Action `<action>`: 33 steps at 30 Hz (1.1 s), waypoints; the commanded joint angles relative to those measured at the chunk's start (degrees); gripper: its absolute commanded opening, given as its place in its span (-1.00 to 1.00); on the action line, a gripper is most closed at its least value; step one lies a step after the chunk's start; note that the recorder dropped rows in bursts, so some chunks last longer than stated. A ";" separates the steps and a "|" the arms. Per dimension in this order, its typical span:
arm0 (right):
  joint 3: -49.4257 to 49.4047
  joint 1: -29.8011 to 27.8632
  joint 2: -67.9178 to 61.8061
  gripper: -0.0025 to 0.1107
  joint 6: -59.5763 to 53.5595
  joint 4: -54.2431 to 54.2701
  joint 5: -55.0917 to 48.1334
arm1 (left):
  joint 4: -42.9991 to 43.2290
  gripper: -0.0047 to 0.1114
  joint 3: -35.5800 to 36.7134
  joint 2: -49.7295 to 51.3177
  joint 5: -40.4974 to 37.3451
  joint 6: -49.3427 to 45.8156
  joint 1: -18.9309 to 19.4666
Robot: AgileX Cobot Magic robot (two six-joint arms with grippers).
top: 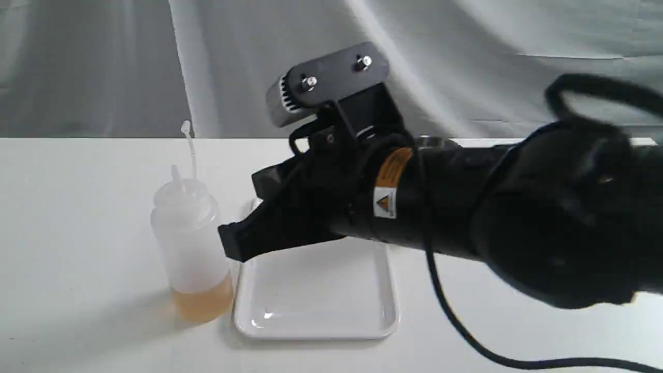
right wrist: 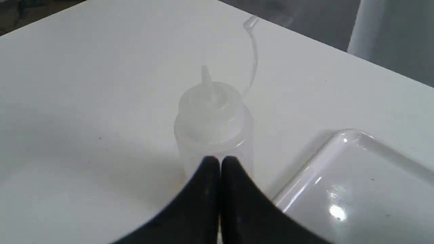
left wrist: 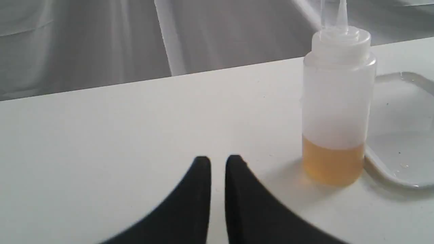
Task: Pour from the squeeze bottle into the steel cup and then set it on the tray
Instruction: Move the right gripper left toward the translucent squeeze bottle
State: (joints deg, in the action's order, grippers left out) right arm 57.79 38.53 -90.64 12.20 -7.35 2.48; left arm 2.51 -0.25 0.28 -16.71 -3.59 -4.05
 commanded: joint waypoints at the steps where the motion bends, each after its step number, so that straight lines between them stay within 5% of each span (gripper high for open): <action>1: 0.28 0.97 -5.61 -0.96 -0.40 0.52 8.47 | 0.03 -0.78 0.25 -0.28 0.37 0.10 -0.18; 12: 0.28 2.82 -20.63 -0.96 -3.36 3.99 18.54 | 0.03 -0.78 0.25 -0.28 0.37 0.10 -0.18; 27: 0.28 3.59 -22.39 -0.95 -3.36 5.46 21.30 | 0.03 -0.78 0.25 -0.28 0.37 0.10 -0.18; 33: 0.28 3.59 -22.39 -0.49 -3.36 5.46 20.05 | 0.03 -0.78 0.25 -0.28 0.37 0.10 -0.18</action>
State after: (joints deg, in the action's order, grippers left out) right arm 57.79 41.98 -113.22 9.17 -2.13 22.73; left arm 2.51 -0.25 0.28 -16.71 -3.59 -4.05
